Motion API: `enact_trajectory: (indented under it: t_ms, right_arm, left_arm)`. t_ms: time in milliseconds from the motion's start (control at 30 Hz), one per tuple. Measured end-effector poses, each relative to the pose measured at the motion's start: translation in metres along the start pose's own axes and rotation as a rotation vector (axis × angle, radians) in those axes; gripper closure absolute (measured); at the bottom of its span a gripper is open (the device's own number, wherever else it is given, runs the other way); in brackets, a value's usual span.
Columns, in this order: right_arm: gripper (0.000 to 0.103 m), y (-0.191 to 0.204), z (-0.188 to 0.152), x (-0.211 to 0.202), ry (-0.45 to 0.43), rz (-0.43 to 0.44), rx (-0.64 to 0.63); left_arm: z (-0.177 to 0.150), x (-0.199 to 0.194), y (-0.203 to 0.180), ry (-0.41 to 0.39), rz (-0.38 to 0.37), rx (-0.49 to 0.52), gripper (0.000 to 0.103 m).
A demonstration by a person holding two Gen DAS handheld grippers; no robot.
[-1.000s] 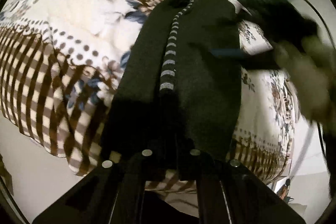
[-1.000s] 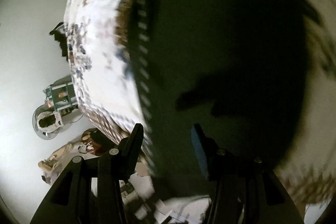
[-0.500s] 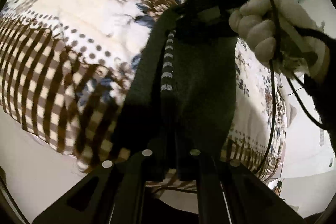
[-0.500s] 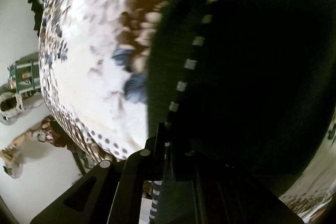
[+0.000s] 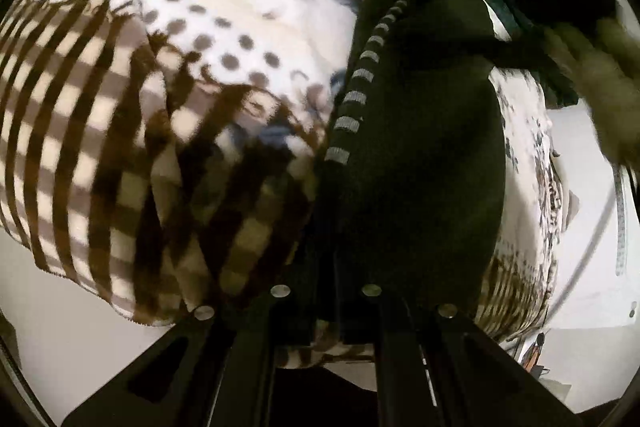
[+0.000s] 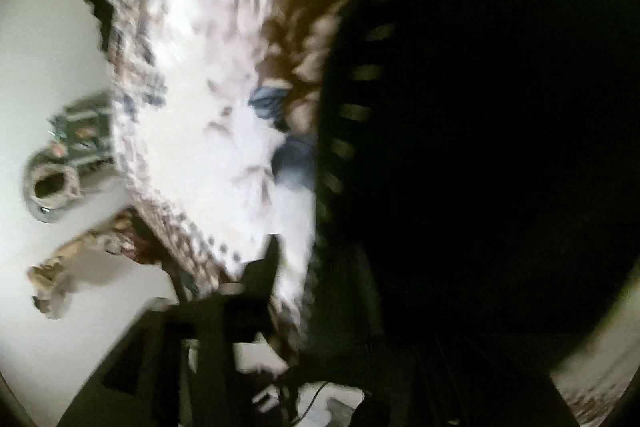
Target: Fold small clothes
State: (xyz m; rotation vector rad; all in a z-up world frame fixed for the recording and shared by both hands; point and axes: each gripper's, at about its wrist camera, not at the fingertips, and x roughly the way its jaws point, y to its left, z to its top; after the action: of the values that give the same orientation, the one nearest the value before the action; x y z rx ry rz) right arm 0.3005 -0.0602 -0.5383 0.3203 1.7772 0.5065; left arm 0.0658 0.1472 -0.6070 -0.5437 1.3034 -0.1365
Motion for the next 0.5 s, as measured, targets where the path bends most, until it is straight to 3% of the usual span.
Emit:
enact_trajectory:
  t_ms: [100,167,300,400,433,467,500]
  right_arm:
    - [0.045,-0.045,-0.042,-0.036,-0.063,-0.084,0.041]
    - [0.045,-0.095,-0.082,-0.036,-0.028,-0.102,0.158]
    - [0.045,-0.154,-0.144,0.005,0.073,0.023,0.357]
    - [0.048,-0.156,-0.173,0.043,0.096,0.125,0.363]
    - [0.059,-0.155,-0.179,0.049,0.078,0.132,0.357]
    - [0.092,-0.153,-0.188,0.055,0.053,0.111,0.363]
    - [0.092,-0.153,-0.195,0.057,0.042,0.121,0.376]
  left_arm:
    - [-0.001,0.0,-0.002,0.007,-0.001,0.004,0.098]
    - [0.001,0.001,-0.003,0.015,0.0,-0.003,0.098]
    - [0.0,-0.001,-0.001,0.024,-0.023,-0.034,0.097]
    - [-0.004,0.0,0.001,0.04,-0.005,-0.024,0.098]
    - [-0.004,0.0,0.001,0.044,0.001,-0.015,0.098]
    - [-0.004,0.001,-0.001,0.054,0.01,-0.005,0.098]
    - [-0.004,-0.001,-0.002,0.06,0.016,0.003,0.098]
